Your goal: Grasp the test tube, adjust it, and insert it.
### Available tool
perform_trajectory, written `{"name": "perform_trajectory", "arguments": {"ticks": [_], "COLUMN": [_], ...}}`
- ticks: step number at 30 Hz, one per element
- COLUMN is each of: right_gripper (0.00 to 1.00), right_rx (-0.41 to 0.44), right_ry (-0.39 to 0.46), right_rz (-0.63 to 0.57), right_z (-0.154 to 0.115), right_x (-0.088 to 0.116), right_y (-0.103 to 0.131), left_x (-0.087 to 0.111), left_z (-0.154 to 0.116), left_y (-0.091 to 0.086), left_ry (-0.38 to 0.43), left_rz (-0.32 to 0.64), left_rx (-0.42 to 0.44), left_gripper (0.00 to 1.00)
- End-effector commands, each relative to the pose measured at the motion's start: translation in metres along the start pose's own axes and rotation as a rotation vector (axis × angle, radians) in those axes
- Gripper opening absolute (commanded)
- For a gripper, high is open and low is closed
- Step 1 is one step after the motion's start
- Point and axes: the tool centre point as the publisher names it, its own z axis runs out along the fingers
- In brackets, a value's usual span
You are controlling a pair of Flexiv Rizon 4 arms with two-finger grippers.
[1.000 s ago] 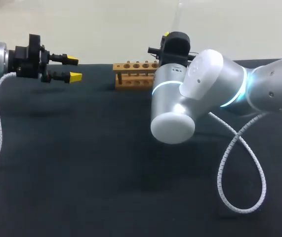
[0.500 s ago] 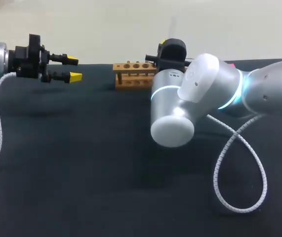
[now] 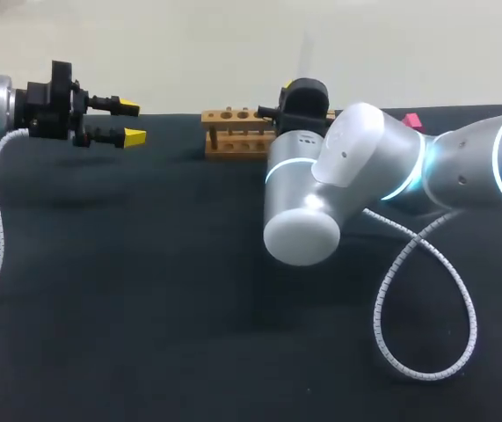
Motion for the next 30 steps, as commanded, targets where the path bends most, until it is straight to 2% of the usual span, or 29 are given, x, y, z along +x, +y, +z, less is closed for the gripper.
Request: {"name": "perform_trajectory", "arguments": {"ticks": [1,3,5,7,10,13,16,19,21,22,24,30], "right_gripper": [0.06,0.20,0.24,0.35,0.34,0.42,0.38,0.50,0.54,0.66,1.00,1.00], "right_rx": [0.002,0.001,0.000,0.000,0.000,0.001,0.001,0.003,0.006,0.007,0.009,0.001], "right_ry": [0.006,0.012,0.019,0.022,0.025,0.026,0.022,0.018,0.015,0.014,0.012,0.026], "right_rz": [-0.003,-0.003,-0.002,-0.001,-0.001,0.001,0.000,0.001,0.001,0.002,0.002,-0.006], "right_z": [0.000,-0.001,-0.002,-0.004,-0.006,-0.008,-0.010,-0.012,-0.014,-0.015,-0.017,-0.036], "right_x": [0.004,0.005,0.006,0.006,0.006,0.005,0.004,0.002,0.000,-0.001,-0.003,-0.012], "right_y": [0.000,0.000,0.000,0.001,0.002,0.003,0.004,0.005,0.005,0.005,0.006,0.007], "left_x": [0.001,0.001,0.001,0.001,0.001,0.001,0.001,0.001,0.001,0.001,0.001,0.001], "left_z": [0.000,0.000,0.000,0.000,0.000,0.000,0.000,0.000,0.000,0.000,0.000,0.000], "left_y": [-0.002,-0.002,-0.002,-0.002,-0.002,-0.002,-0.002,-0.002,-0.002,-0.002,-0.002,-0.002], "left_ry": [-0.003,-0.003,-0.003,-0.003,-0.003,-0.003,-0.003,-0.003,-0.003,-0.003,-0.003,-0.003], "left_rz": [0.003,0.003,0.003,0.003,0.003,0.003,0.003,0.003,0.003,0.003,0.003,0.003], "left_rx": [-0.005,-0.005,-0.005,-0.005,-0.005,-0.005,-0.005,-0.005,-0.005,-0.005,-0.005,-0.005], "left_gripper": [1.00,1.00,1.00,1.00,1.00,1.00,1.00,1.00,1.00,1.00,1.00,1.00]}}
